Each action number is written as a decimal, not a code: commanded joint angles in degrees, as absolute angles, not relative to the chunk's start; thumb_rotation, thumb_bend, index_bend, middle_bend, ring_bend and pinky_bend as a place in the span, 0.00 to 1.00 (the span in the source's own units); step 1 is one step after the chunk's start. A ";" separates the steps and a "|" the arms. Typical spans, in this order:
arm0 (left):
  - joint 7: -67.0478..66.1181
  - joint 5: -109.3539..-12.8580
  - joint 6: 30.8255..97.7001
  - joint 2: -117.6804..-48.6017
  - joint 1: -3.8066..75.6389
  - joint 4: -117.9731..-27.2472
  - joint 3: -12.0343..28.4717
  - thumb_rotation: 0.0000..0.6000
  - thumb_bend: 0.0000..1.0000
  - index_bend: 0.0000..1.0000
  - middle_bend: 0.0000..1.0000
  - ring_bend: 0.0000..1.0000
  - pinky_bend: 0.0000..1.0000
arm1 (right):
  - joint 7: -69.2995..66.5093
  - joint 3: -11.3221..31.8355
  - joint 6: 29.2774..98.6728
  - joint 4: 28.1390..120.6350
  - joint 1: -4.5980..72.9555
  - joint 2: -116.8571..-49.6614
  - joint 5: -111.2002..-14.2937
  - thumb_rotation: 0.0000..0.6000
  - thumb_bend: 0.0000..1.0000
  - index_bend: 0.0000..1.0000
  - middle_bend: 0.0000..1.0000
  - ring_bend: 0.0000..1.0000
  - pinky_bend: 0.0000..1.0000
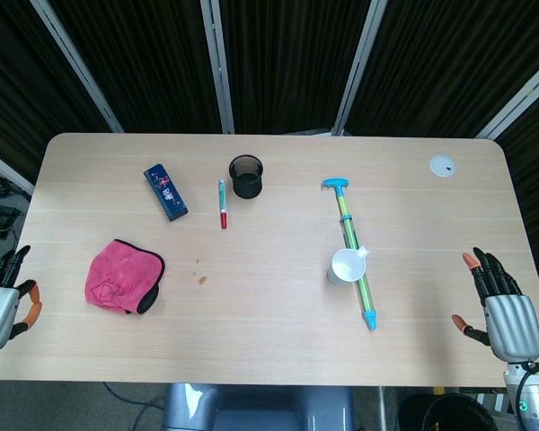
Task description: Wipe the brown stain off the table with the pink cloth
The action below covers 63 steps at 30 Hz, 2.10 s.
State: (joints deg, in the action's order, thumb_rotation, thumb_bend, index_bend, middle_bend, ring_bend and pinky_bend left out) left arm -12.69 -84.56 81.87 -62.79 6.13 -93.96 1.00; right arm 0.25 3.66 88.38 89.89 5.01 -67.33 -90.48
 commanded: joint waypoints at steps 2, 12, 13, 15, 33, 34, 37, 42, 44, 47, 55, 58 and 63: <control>-12.86 -84.49 81.78 -62.71 6.16 -94.05 0.95 1.00 0.00 0.00 0.00 0.00 0.00 | 0.29 3.61 88.49 89.79 4.99 -67.39 -90.64 1.00 0.10 0.04 0.00 0.00 0.22; -12.36 -84.57 82.48 -62.65 5.82 -94.16 0.94 1.00 0.00 0.00 0.00 0.00 0.00 | 0.20 3.64 88.48 89.73 5.11 -67.49 -90.82 1.00 0.10 0.04 0.00 0.00 0.22; -12.24 -84.58 82.56 -62.69 5.80 -94.13 0.97 1.00 0.00 0.00 0.00 0.00 0.00 | 0.23 3.63 88.49 89.70 5.14 -67.53 -90.88 1.00 0.10 0.04 0.00 0.00 0.22; -11.73 -84.63 82.82 -62.83 5.75 -94.06 1.10 1.00 0.00 0.00 0.00 0.00 0.00 | 0.24 3.57 88.34 89.55 5.21 -67.62 -90.93 1.00 0.10 0.04 0.00 0.00 0.22; -15.46 -81.23 75.99 -61.67 7.77 -95.22 0.10 1.00 0.00 0.08 0.00 0.00 0.08 | -0.20 3.27 88.70 89.80 5.05 -67.39 -91.46 1.00 0.10 0.04 0.00 0.00 0.22; -16.30 -80.63 75.01 -61.67 8.27 -95.18 0.20 1.00 0.00 0.12 0.00 0.02 0.12 | -0.32 3.23 88.79 89.79 5.02 -67.35 -91.57 1.00 0.10 0.04 0.00 0.00 0.22; -18.90 -78.50 71.50 -62.06 9.96 -94.46 0.36 1.00 0.00 0.18 0.02 0.04 0.15 | -0.70 3.30 89.07 89.94 4.98 -67.27 -91.69 1.00 0.10 0.04 0.00 0.00 0.22; -24.82 -73.16 65.01 -63.67 13.25 -92.32 0.90 1.00 0.00 0.18 0.02 0.04 0.15 | -0.84 3.26 89.01 89.99 5.10 -67.32 -91.92 1.00 0.10 0.04 0.00 0.00 0.22; -27.91 -70.57 62.07 -65.71 15.12 -89.58 1.29 1.00 0.00 0.18 0.02 0.04 0.14 | -0.90 3.34 89.06 89.91 5.21 -67.38 -92.06 1.00 0.10 0.04 0.00 0.00 0.22; -31.07 -66.81 59.17 -68.65 17.03 -86.75 1.77 1.00 0.00 0.18 0.02 0.04 0.14 | -1.24 3.41 89.25 89.78 5.16 -67.41 -92.02 1.00 0.10 0.04 0.00 0.00 0.22; -32.79 -65.19 56.75 -75.47 20.50 -80.08 2.46 1.00 0.00 0.18 0.01 0.04 0.12 | -1.78 3.59 89.65 89.64 5.10 -67.45 -92.00 1.00 0.10 0.04 0.00 0.00 0.22; -31.51 -64.83 56.05 -78.25 21.44 -77.68 2.96 1.00 0.00 0.19 0.01 0.04 0.12 | -1.94 3.66 89.72 89.69 5.09 -67.49 -91.93 1.00 0.10 0.04 0.00 0.00 0.22; -32.15 -64.26 55.30 -81.43 22.62 -75.18 2.72 1.00 0.00 0.19 0.01 0.04 0.12 | -2.30 3.79 89.91 89.63 5.06 -67.55 -91.83 1.00 0.10 0.05 0.00 0.00 0.22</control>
State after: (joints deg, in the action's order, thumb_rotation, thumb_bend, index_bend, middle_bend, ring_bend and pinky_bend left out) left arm -31.85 -64.32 55.52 -80.76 22.18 -75.82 2.82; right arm -2.30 3.78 89.90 89.63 5.07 -67.54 -91.84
